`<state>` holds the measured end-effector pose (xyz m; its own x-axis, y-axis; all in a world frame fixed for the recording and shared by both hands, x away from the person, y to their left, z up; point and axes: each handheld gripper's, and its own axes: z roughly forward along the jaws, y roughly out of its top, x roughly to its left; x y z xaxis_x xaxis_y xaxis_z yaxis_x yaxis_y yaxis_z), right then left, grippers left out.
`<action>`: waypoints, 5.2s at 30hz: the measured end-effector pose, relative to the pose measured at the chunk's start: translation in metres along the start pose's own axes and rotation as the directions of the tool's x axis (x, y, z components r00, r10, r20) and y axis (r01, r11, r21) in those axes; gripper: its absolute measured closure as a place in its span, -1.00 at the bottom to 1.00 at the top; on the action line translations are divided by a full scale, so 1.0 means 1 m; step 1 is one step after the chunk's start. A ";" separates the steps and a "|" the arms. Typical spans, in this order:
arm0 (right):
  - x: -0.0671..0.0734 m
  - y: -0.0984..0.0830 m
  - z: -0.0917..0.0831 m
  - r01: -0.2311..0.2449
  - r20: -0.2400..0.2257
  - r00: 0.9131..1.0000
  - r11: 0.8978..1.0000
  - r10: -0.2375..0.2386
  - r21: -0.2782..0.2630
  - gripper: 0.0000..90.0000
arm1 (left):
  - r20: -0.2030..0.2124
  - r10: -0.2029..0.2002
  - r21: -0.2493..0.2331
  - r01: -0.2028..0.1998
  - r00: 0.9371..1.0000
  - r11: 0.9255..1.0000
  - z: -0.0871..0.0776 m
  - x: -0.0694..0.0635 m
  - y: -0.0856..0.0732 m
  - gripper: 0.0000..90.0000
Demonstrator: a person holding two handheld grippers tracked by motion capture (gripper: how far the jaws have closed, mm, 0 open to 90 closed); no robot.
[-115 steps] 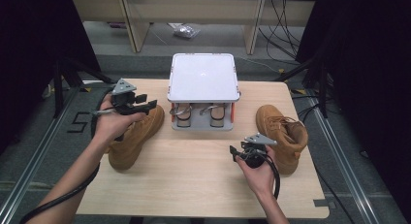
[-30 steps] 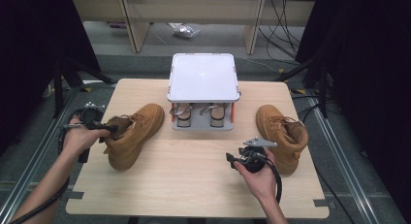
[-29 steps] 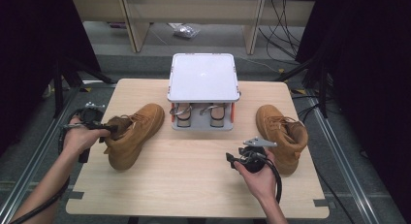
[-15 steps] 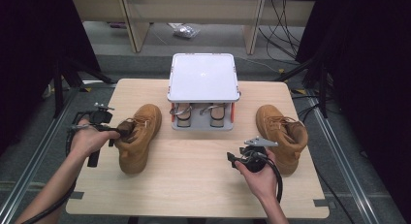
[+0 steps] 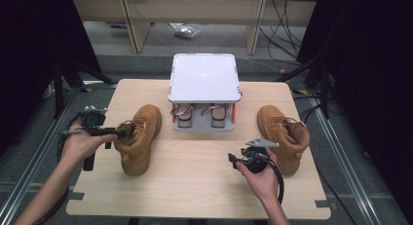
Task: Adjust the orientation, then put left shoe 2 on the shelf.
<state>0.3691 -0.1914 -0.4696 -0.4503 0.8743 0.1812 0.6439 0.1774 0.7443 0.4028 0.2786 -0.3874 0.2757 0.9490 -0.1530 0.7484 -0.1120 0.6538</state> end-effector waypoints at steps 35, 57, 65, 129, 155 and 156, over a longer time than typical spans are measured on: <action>-0.011 0.002 -0.006 -0.021 0.002 1.000 1.000 0.021 -0.011 -0.05 | 0.000 -0.066 0.002 0.066 0.998 0.998 0.004 0.001 -0.009 0.05; -0.007 0.000 -0.004 -0.020 -0.008 1.000 1.000 0.020 0.002 -0.05 | -0.015 -0.060 0.109 0.062 0.998 0.992 0.034 -0.004 -0.006 0.51; -0.007 -0.001 -0.003 -0.010 0.002 1.000 1.000 0.010 0.017 -0.05 | -0.004 -0.107 0.064 0.107 0.994 0.992 0.033 0.000 -0.011 0.74; -0.010 -0.001 -0.005 -0.078 0.003 0.997 0.997 0.078 -0.009 -0.03 | 0.148 -0.332 -0.171 0.355 0.932 0.919 -0.002 0.033 0.026 0.85; -0.010 -0.002 -0.004 -0.076 -0.004 0.997 0.997 0.076 -0.005 -0.02 | 0.176 -0.358 -0.199 0.390 0.917 0.899 -0.005 0.042 0.049 0.84; -0.009 -0.002 -0.005 -0.078 0.002 0.997 0.997 0.078 0.001 -0.02 | 0.168 -0.364 -0.198 0.393 0.916 0.898 -0.006 0.041 0.051 0.84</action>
<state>0.3690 -0.2018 -0.4698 -0.3972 0.8866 0.2371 0.6776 0.1090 0.7273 0.4486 0.3141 -0.3558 0.0818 0.8605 -0.5028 0.6613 0.3306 0.6734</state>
